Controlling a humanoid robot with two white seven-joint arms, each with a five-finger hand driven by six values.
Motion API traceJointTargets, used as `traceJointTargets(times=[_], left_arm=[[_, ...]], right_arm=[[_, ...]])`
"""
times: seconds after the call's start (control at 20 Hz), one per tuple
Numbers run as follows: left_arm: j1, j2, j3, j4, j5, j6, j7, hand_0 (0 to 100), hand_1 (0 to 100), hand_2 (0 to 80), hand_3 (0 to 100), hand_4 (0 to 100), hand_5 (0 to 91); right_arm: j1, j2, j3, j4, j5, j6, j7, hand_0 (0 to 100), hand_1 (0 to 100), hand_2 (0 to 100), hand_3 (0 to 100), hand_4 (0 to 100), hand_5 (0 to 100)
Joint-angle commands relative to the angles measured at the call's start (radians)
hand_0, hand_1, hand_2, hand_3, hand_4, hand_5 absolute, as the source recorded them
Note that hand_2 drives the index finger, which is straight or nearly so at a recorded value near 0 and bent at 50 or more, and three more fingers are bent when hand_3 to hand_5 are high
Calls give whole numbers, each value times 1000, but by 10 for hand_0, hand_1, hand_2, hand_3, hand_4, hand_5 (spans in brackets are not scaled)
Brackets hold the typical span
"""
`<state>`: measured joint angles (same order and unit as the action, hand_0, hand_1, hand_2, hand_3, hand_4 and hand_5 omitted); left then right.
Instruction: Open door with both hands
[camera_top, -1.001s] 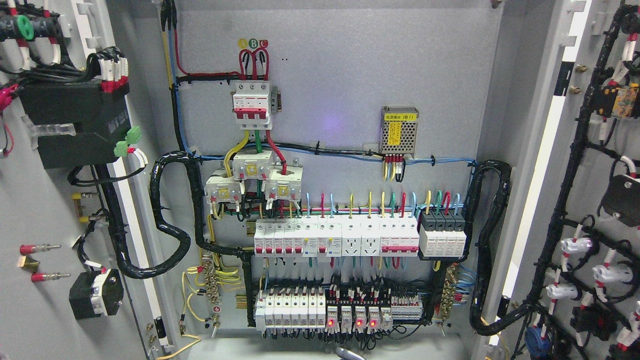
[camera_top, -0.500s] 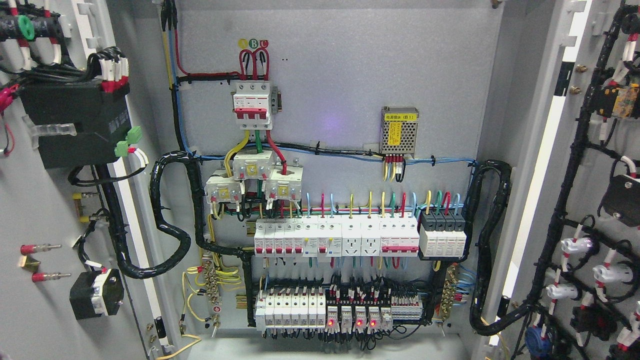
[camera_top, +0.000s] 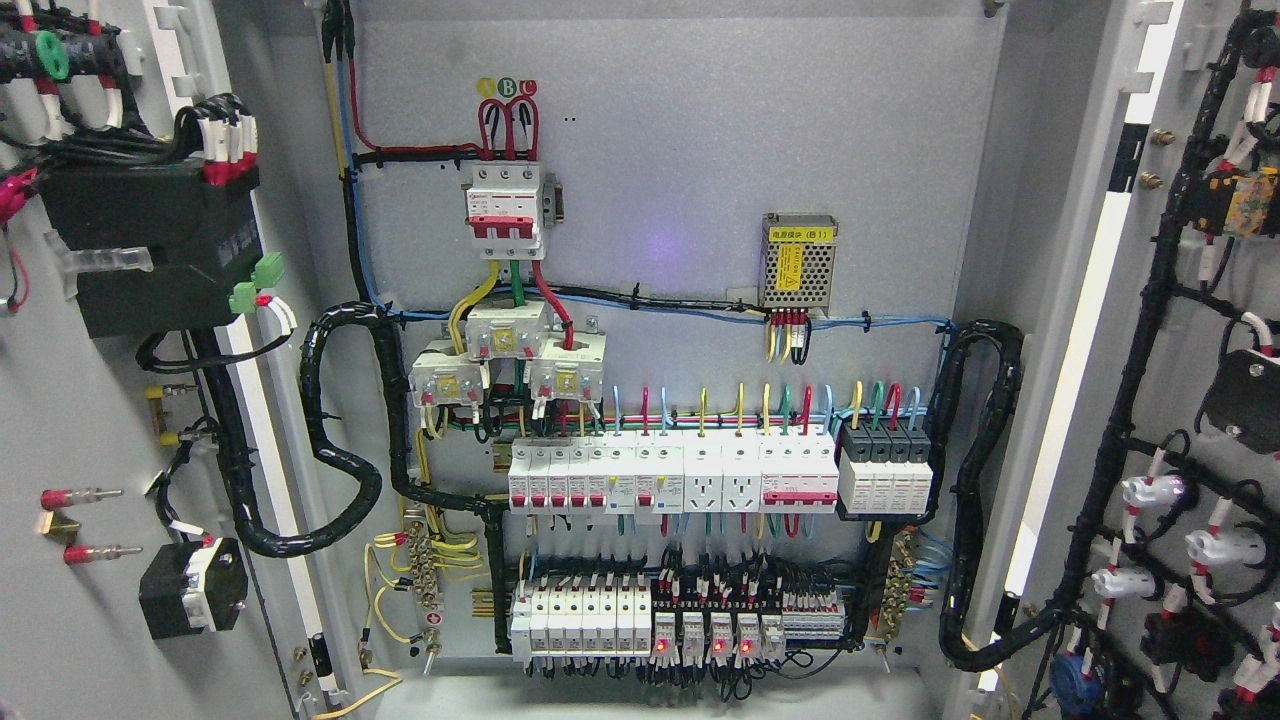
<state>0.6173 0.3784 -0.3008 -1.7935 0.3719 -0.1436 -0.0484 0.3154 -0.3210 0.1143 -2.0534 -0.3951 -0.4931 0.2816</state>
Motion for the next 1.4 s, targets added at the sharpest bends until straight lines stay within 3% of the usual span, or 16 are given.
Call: traceJointTargets(times=[0.0, 0.4, 0.65, 0.95, 1.35], left_arm=[[5, 71, 22, -219, -1, -17, -1, 0, 0, 0, 0, 0, 0], [-36, 86, 6, -261, -10, -82, -1, 0, 0, 0, 0, 0, 0], [-108, 83, 5, -261, -10, -116, -1, 0, 0, 0, 0, 0, 0], [-176, 77, -20, -296, -10, -119, -1, 0, 0, 0, 0, 0, 0], [-209, 66, -21, -303, -11, -231, -1, 0, 0, 0, 0, 0, 0]], right_arm=[[31, -13, -102, -36, -2, -61, -1, 0, 0, 0, 0, 0, 0], [31, -26, -173, -36, -4, -71, -1, 0, 0, 0, 0, 0, 0], [30, -73, -191, -36, -7, -71, -2, 0, 0, 0, 0, 0, 0], [34, -72, -232, -36, -43, -70, -2, 0, 0, 0, 0, 0, 0], [36, -93, -254, -25, -110, -62, -2, 0, 0, 0, 0, 0, 0]])
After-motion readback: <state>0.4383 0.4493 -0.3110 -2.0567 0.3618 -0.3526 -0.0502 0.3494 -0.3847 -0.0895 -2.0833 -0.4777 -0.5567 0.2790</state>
